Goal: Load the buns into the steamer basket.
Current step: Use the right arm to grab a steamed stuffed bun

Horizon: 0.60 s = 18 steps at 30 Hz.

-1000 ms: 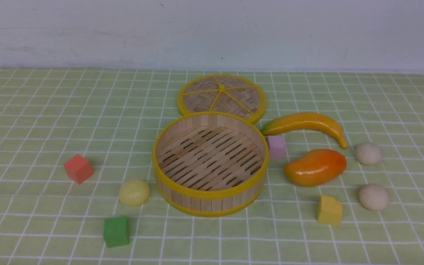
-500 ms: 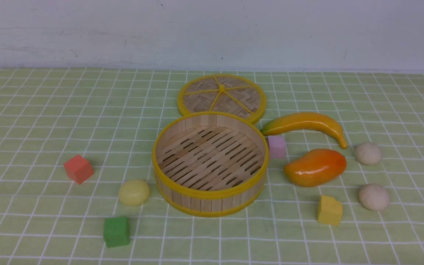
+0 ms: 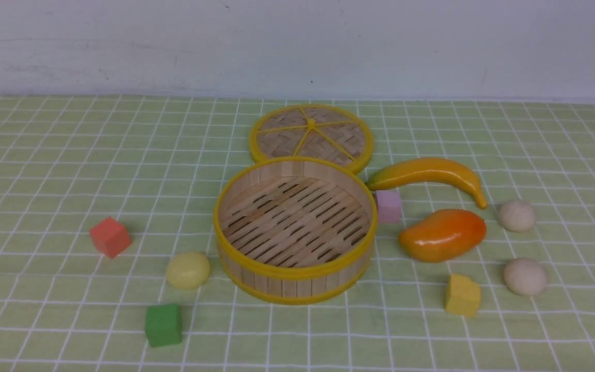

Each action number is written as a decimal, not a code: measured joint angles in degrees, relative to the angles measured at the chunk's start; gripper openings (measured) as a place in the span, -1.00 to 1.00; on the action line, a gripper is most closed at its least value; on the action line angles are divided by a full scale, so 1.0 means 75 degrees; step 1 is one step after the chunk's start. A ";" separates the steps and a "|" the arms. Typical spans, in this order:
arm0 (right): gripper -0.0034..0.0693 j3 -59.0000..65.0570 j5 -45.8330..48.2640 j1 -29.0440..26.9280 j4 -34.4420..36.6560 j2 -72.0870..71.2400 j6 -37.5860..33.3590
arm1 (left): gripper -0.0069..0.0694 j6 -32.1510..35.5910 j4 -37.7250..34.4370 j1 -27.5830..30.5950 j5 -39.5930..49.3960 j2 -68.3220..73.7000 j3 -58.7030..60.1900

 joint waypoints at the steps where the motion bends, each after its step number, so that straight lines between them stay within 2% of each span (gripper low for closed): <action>1: -0.25 0.0000 0.0000 0.0000 0.0000 0.0000 0.0000 | -0.19 0.0000 0.0000 0.0000 0.0000 0.0000 0.0000; 13: -0.25 0.0000 0.0000 0.0000 -0.0032 0.0000 0.0000 | -0.19 0.0000 0.0000 0.0000 0.0000 0.0000 0.0000; 18: -0.25 0.0000 0.0000 0.0000 -0.0973 0.0000 -0.0222 | -0.19 0.0000 0.0000 0.0000 0.0000 0.0000 0.0000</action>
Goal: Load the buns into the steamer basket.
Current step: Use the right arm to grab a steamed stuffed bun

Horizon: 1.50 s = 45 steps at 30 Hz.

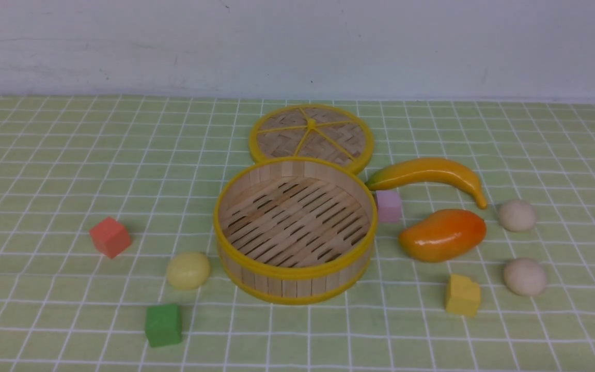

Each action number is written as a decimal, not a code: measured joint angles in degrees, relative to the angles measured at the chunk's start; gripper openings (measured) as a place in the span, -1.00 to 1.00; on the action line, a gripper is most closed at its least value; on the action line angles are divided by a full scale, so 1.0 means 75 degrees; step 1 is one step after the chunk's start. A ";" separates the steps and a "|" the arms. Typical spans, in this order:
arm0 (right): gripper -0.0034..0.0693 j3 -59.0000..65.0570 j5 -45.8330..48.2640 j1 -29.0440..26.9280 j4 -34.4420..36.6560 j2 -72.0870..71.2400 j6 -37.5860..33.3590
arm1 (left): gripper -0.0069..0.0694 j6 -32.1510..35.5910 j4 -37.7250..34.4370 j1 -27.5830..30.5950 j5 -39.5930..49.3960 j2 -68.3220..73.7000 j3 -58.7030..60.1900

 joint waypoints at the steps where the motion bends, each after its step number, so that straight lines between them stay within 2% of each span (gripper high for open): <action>1: -0.25 0.0000 -0.0005 0.0000 -0.0140 0.0000 -0.0004 | -0.19 0.0000 0.0000 0.0000 0.0000 0.0000 0.0000; 8: -0.25 0.0000 -0.0005 0.0000 -0.0634 0.0000 -0.0017 | -0.19 0.0000 0.0007 0.0000 -0.0137 0.0000 0.0000; 18: -0.25 0.0016 -0.0118 0.0000 -0.0664 0.0000 -0.0041 | -0.19 0.0000 0.0007 0.0000 -0.2657 0.0000 0.0000; 25: -0.25 0.0039 -0.0267 0.0000 -0.0712 0.0000 0.0001 | -0.19 0.0122 0.0098 0.0000 -0.3204 0.0000 0.0000; 27: -0.25 0.0083 -0.0683 0.0000 -0.0573 0.0000 0.0204 | -0.19 0.0081 0.0104 0.0000 -0.3602 0.0000 0.0000; 31: -0.25 0.0100 -0.2587 0.0000 0.0231 0.0000 0.1270 | -0.19 -0.0929 -0.0417 0.0000 -0.4865 0.0000 0.0000; 32: -0.25 0.0100 -0.2703 0.0000 0.0264 0.0000 0.1329 | -0.19 -0.0981 -0.0444 0.0000 -0.4928 0.0000 0.0000; 35: -0.25 0.0100 -0.5013 0.0000 0.0893 0.0000 0.2590 | -0.19 -0.1619 -0.0787 0.0000 -0.5961 0.0000 0.0000; 39: -0.25 0.0100 -0.6740 0.0000 0.1584 0.0000 0.3354 | -0.19 -0.1868 -0.0866 0.0000 -0.6485 0.0000 -0.0311; 42: -0.25 -0.0081 -0.6968 0.0000 0.2138 0.0093 0.3754 | -0.19 -0.1868 -0.0874 0.0000 -0.6292 0.0000 -0.1028; 45: -0.25 -0.0799 -0.6690 0.0000 0.2464 0.0469 0.3912 | -0.19 -0.1868 -0.0874 0.0000 -0.5738 0.0288 -0.2073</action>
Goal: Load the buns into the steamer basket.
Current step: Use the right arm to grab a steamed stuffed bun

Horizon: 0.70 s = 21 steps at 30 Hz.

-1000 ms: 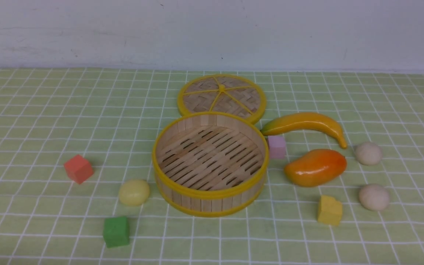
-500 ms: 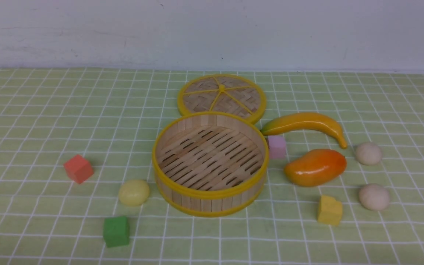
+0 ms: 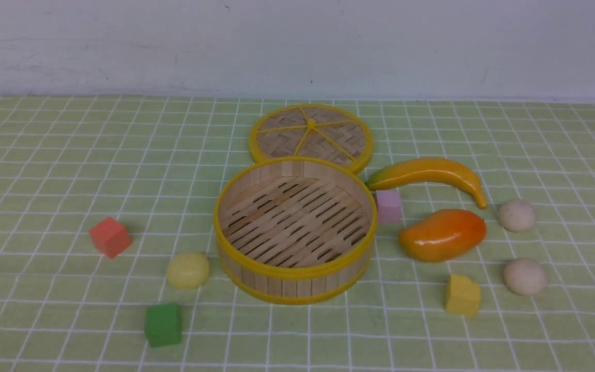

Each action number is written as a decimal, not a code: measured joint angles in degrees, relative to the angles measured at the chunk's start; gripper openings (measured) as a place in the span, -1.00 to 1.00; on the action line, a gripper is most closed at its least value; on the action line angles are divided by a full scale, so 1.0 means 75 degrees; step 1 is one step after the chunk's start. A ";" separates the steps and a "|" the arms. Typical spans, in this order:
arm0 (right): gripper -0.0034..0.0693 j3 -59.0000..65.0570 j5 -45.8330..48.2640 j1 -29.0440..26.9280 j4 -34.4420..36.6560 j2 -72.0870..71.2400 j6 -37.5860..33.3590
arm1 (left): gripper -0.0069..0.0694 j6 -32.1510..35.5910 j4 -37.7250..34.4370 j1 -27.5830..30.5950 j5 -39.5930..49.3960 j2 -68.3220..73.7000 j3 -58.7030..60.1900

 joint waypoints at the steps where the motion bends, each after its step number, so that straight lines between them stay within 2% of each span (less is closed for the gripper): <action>1: -0.25 -0.0406 0.0195 0.0000 0.0007 0.0159 0.0000 | -0.19 0.0000 0.0000 0.0000 0.0257 0.0216 -0.0400; 3: -0.25 -0.0795 0.0534 0.0000 -0.0012 0.0375 0.0018 | -0.19 0.0000 -0.0006 0.0000 0.0652 0.0469 -0.0900; 8: -0.25 -0.3209 0.2620 0.0000 -0.0722 0.1592 0.0018 | -0.19 0.0000 -0.0023 0.0000 0.3352 0.2235 -0.2997; 9: -0.25 -0.3291 0.2720 0.0000 -0.0759 0.1643 0.0018 | -0.19 0.0000 -0.0029 0.0000 0.3473 0.2304 -0.3061; 10: -0.25 -0.3931 0.3662 0.0000 -0.1079 0.2116 0.0018 | -0.19 0.0000 -0.0089 0.0000 0.4527 0.2919 -0.3545; 13: -0.25 -0.4481 0.5031 0.0000 -0.1566 0.2837 0.0018 | -0.19 0.0007 -0.0116 0.0000 0.5676 0.3760 -0.3910; 17: -0.25 -0.4541 0.6226 0.0000 -0.2405 0.3716 0.0018 | -0.19 0.0233 0.0031 0.0000 0.6367 0.4849 -0.3952; 21: -0.25 -0.4509 0.6540 0.0000 -0.2647 0.4414 0.0018 | -0.19 0.0343 0.0032 0.0000 0.6665 0.5551 -0.3952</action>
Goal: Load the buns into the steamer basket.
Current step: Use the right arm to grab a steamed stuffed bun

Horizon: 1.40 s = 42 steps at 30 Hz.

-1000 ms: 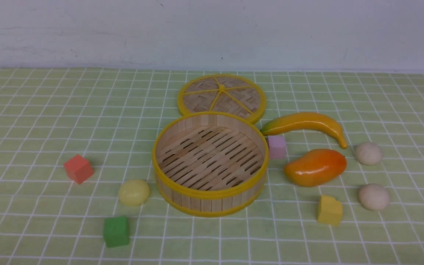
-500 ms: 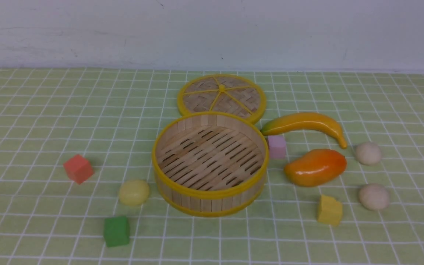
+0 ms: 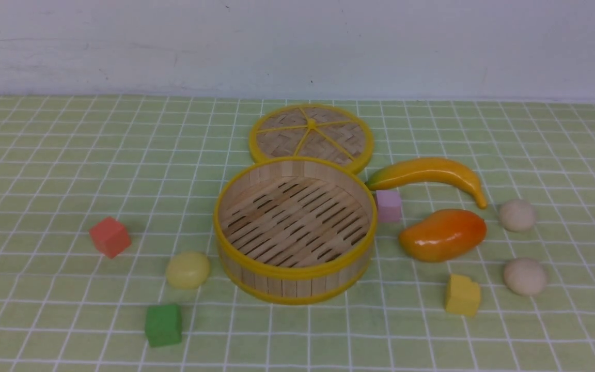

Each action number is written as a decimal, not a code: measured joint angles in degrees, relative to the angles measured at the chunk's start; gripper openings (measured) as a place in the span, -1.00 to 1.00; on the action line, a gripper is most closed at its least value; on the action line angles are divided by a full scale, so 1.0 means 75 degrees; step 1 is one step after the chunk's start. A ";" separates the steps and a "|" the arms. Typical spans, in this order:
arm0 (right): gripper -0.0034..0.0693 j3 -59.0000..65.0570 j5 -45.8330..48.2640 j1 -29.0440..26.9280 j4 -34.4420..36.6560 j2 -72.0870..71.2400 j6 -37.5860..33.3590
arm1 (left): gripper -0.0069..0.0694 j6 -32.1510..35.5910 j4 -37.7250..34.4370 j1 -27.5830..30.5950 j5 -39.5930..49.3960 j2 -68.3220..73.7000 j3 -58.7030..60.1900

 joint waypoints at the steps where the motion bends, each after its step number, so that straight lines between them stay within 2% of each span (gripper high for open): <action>1: -0.25 0.0000 0.0018 0.0000 0.0000 0.0085 0.0000 | -0.19 0.0007 0.0000 0.0000 0.0000 0.0031 0.0000; 6: -0.25 -0.0047 0.0543 0.0000 0.0179 0.1146 0.0006 | -0.19 0.0013 -0.0389 -0.0313 0.0631 0.0598 0.0000; 9: -0.25 -0.0391 0.1392 0.0000 0.0447 0.2024 0.0006 | -0.19 0.0062 -0.0539 -0.0688 0.1122 0.0975 0.0000; 13: -0.25 -0.1185 0.2594 0.0000 0.0589 0.3357 0.0006 | -0.19 0.0070 -0.0572 -0.1018 0.1793 0.1467 -0.0010; 17: -0.25 -0.2013 0.3167 0.0000 0.0680 0.4687 -0.0065 | -0.19 0.0070 -0.0650 -0.1070 0.2318 0.1755 -0.0010; 28: -0.25 -0.3079 0.2856 0.0000 0.1628 0.7415 -0.0752 | -0.19 0.0070 -0.0666 -0.1070 0.2615 0.1817 -0.0010; 37: -0.25 -0.3128 0.1945 0.0019 0.1945 0.8170 -0.0923 | -0.19 0.0070 -0.0666 -0.1070 0.2594 0.1817 -0.0010; 42: -0.24 -0.3136 0.1697 0.0327 0.1822 0.8391 -0.1234 | -0.19 0.0070 -0.0666 -0.1070 0.2594 0.1817 -0.0010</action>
